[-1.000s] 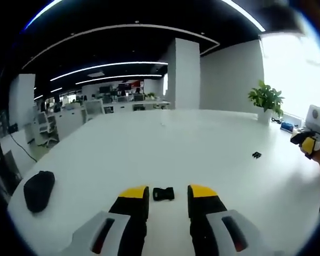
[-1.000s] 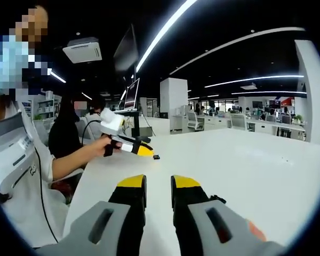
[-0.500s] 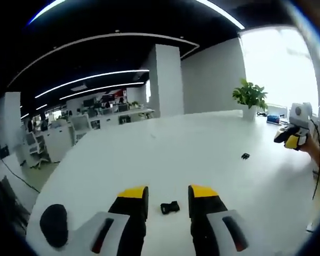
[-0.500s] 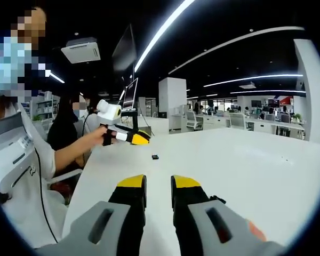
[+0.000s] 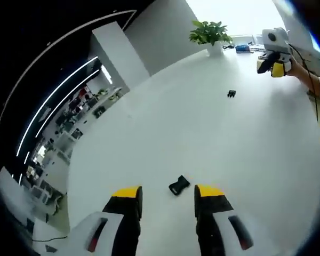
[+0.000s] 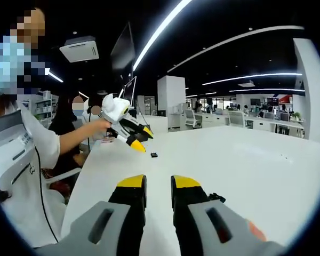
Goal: Snap the two parts of the plastic buckle together until the buckle closes and remains connected.
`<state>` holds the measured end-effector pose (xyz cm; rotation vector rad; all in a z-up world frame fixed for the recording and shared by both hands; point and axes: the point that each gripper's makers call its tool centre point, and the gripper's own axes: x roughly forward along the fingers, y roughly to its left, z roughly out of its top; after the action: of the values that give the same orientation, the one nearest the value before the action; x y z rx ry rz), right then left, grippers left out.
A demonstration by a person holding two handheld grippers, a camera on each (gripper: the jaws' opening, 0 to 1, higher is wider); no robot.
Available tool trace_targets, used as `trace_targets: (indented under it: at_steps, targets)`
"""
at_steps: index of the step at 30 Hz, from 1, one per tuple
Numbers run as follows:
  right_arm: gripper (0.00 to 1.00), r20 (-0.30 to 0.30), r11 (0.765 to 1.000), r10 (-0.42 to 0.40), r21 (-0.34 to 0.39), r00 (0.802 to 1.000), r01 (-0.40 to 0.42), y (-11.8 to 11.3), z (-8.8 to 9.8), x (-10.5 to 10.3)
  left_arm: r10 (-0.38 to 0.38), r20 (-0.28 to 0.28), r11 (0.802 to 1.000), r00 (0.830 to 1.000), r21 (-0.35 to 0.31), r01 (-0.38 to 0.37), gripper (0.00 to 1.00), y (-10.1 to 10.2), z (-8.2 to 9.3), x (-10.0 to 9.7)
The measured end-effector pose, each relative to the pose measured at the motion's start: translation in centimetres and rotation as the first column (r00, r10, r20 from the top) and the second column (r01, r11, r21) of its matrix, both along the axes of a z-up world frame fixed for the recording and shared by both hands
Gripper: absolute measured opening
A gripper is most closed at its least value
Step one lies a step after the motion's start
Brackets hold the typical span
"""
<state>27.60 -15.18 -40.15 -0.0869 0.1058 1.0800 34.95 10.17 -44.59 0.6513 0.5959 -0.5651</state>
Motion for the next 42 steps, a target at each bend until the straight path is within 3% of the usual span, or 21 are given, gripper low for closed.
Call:
trace_targets:
  at_steps: [3, 10, 18, 22, 27, 31, 35, 37, 39, 40, 42]
  targets:
    - [0.17, 0.0, 1.0, 0.002, 0.0, 1.0, -0.002, 0.0, 0.0, 0.0, -0.037, -0.023, 0.998, 0.999, 0.04, 0.038, 0.39, -0.4, 0.0, 0.0]
    - [0.17, -0.003, 1.0, 0.003, 0.001, 1.0, -0.003, -0.2, -0.2, 0.0, -0.065, -0.053, 0.96, 0.996, 0.269, 0.077, 0.38, 1.0, -0.4, 0.7]
    - [0.17, -0.013, 1.0, -0.004, 0.002, 1.0, 0.004, -0.3, -0.7, 0.3, -0.146, -0.134, 0.93, 0.98, 0.32, 0.182, 0.37, 0.5, -0.9, 0.9]
    - [0.17, -0.012, 1.0, -0.004, 0.002, 1.0, 0.004, -0.3, -0.7, 0.3, -0.18, -0.179, 0.917, 0.967, 0.324, 0.231, 0.3, 0.3, -1.0, 1.1]
    - [0.17, -0.012, 1.0, -0.006, 0.008, 1.0, 0.006, -0.2, -0.6, 0.3, -0.246, -0.266, 0.912, 0.932, 0.263, 0.316, 0.3, -0.7, -1.4, 1.0]
    - [0.17, -0.016, 1.0, -0.007, 0.01, 1.0, 0.007, 0.0, -0.6, 0.4, -0.276, -0.34, 0.892, 0.899, 0.257, 0.371, 0.28, -1.1, -2.4, 1.0]
    - [0.17, -0.018, 1.0, -0.009, 0.016, 1.0, 0.01, 0.0, -0.6, 0.5, -0.295, -0.377, 0.881, 0.878, 0.248, 0.403, 0.25, -1.1, -2.3, 1.4]
    - [0.17, -0.017, 1.0, -0.011, 0.019, 1.0, 0.012, 0.0, -0.5, 0.5, -0.324, -0.41, 0.863, 0.853, 0.241, 0.443, 0.23, -1.3, -2.5, 1.2]
    - [0.17, -0.016, 1.0, -0.015, 0.024, 1.0, 0.015, 0.0, -0.4, 0.6, -0.328, -0.43, 0.861, 0.841, 0.231, 0.453, 0.23, -1.4, -2.6, 1.2]
    - [0.17, -0.016, 1.0, -0.016, 0.026, 1.0, 0.017, 0.0, -0.4, 0.6, -0.356, -0.459, 0.836, 0.814, 0.232, 0.497, 0.23, -1.4, -2.9, 0.9]
    - [0.17, -0.018, 0.999, -0.02, 0.029, 1.0, 0.02, -0.1, -0.4, 0.7, -0.356, -0.473, 0.824, 0.806, 0.247, 0.509, 0.24, -1.3, -3.2, 1.0]
